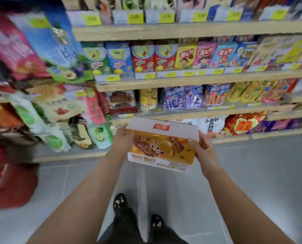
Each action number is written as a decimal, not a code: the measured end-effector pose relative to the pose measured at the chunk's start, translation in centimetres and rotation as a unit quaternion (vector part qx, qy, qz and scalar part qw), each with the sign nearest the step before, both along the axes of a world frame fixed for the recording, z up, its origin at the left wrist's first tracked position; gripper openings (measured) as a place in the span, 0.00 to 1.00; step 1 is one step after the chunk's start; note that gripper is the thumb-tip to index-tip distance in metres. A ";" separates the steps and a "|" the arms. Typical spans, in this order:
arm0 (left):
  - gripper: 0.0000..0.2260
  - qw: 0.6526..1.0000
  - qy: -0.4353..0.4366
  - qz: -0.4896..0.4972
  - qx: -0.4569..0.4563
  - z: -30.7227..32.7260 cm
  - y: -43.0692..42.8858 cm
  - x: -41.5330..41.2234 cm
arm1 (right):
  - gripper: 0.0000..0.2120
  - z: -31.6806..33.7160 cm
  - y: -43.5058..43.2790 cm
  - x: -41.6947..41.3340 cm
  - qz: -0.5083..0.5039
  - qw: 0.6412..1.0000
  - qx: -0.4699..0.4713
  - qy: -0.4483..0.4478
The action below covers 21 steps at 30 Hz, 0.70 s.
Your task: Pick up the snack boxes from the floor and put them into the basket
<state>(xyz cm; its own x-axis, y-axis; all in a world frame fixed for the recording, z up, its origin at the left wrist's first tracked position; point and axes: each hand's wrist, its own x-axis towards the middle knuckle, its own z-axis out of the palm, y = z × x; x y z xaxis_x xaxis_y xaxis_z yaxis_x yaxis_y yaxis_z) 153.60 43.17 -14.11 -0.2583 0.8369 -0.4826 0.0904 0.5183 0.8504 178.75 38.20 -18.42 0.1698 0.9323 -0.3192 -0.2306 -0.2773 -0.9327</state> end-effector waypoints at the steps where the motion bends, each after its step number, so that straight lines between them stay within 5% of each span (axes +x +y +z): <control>1: 0.17 1.000 -0.001 0.024 -0.001 0.3 -1.1 -2.4 | 0.36 -0.2 0.7 -2.0 0.021 1.000 -0.003 0.000; 4: 0.24 0.992 0.008 0.124 -0.008 0.5 -4.7 -10.5 | 0.20 0.7 1.5 -10.1 0.102 0.995 0.000 0.001; 6: 0.25 0.985 0.011 0.170 -0.008 0.6 -6.6 -14.5 | 0.17 1.1 1.6 -14.0 0.154 0.988 -0.001 -0.007; 12: 0.24 0.964 -0.029 0.266 0.001 1.6 -14.3 -27.8 | 0.24 2.0 0.2 -29.0 0.263 0.965 -0.007 0.004; 15: 0.17 0.948 -0.009 0.319 0.008 2.1 -19.0 -35.1 | 0.36 2.0 -1.5 -37.6 0.316 0.949 -0.009 0.002; 17: 0.07 0.939 0.009 0.345 0.019 2.6 -21.7 -39.3 | 0.33 1.5 -2.8 -43.1 0.337 0.942 -0.012 0.000; 21: 0.11 0.909 0.002 0.413 0.050 2.9 -25.7 -47.1 | 0.23 1.4 -5.6 -53.0 0.368 0.930 -0.019 0.003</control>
